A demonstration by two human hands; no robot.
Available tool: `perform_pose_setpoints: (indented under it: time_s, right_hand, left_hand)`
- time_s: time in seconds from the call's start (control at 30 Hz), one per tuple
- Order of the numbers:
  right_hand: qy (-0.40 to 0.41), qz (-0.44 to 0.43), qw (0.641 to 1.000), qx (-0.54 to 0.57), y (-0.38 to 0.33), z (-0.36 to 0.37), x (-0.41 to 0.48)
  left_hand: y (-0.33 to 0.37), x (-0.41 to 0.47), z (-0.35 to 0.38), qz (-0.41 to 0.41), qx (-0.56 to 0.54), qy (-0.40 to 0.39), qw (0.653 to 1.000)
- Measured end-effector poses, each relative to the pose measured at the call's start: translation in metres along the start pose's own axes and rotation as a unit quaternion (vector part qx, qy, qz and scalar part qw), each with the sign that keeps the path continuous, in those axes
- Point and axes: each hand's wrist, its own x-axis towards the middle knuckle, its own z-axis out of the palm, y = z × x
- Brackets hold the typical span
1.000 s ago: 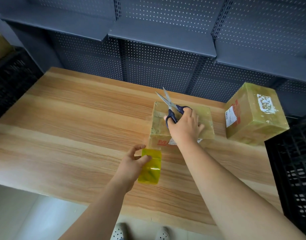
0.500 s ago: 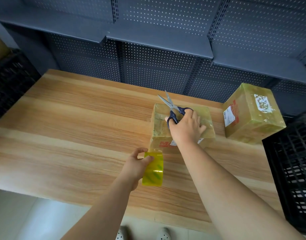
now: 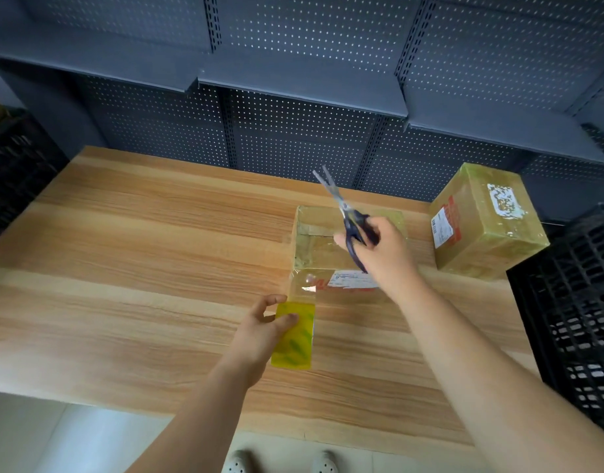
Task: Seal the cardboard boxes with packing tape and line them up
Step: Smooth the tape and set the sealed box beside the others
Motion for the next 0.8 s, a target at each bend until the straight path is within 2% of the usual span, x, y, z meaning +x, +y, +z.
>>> perform_pose_setpoints:
  time_s: [0.1, 0.17, 0.23, 0.3, 0.47, 0.8]
  right_hand:
    - [-0.261, -0.005, 0.965, -0.026, 0.016, -0.053, -0.038]
    - [-0.326, 0.042, 0.940, -0.091, 0.034, -0.070, -0.049]
    - [-0.325, 0.075, 0.928, -0.164, 0.054, -0.070, -0.048]
    - [-0.311, 0.094, 0.926, -0.193, 0.066, -0.062, -0.042]
    - [-0.351, 0.112, 0.912, -0.180, 0.078, -0.035, -0.020]
    - [-0.400, 0.081, 0.891, -0.199, 0.060, -0.008, 0.005]
  left_hand:
    - [0.003, 0.002, 0.001, -0.001, -0.004, -0.010, 1.000]
    - [0.002, 0.004, 0.001, -0.003, 0.006, -0.004, 1.000]
    - [0.001, 0.005, 0.001, -0.003, 0.014, 0.003, 1.000]
    - [0.000, 0.004, 0.001, -0.006, 0.020, 0.011, 1.000]
    - [0.001, 0.002, 0.002, -0.009, 0.014, 0.015, 1.000]
    - [0.001, 0.000, 0.001, -0.011, 0.012, 0.015, 1.000]
